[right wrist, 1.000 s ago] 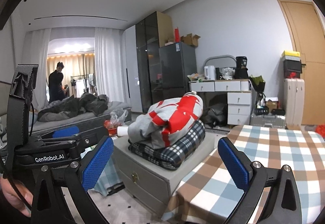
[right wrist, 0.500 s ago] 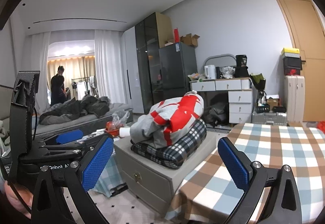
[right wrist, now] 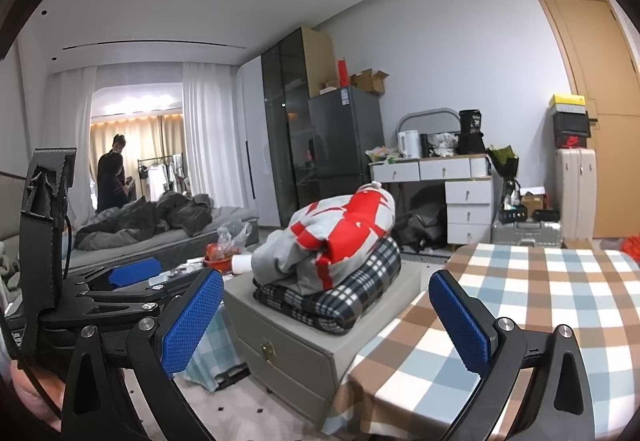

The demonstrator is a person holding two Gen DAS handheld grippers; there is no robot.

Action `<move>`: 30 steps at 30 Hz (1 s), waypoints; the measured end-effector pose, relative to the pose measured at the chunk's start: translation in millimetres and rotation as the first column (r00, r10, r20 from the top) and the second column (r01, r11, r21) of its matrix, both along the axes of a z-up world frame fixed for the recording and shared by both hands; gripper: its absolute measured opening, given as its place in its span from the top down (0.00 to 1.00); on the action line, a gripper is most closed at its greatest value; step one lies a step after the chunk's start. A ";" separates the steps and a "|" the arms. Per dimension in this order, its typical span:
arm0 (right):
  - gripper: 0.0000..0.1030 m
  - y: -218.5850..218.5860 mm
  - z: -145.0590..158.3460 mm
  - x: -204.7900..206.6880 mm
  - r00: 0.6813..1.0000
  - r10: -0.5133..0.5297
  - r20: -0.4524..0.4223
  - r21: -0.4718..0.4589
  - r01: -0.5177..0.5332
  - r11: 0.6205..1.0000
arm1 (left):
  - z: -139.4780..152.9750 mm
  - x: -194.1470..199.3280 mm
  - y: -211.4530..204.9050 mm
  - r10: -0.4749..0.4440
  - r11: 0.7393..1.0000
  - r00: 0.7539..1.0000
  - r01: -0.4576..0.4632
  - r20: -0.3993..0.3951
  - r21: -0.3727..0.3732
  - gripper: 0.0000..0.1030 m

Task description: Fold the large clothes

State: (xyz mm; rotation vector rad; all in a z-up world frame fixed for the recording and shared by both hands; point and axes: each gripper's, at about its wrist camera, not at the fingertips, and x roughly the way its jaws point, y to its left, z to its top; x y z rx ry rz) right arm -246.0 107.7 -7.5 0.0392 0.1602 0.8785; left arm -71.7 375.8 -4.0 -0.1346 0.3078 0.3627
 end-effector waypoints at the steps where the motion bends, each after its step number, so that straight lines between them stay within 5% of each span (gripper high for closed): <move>1: 0.00 -0.1 0.1 -0.2 1.000 0.000 0.000 -0.001 0.000 1.000 | 0.2 0.0 0.5 0.002 1.000 1.000 -0.002 -0.001 -0.001 0.01; 30: 0.00 -0.9 3.2 -4.4 1.000 0.010 0.001 0.010 -0.010 1.000 | -3.6 3.3 4.9 0.019 1.000 1.000 -0.019 -0.011 0.003 0.01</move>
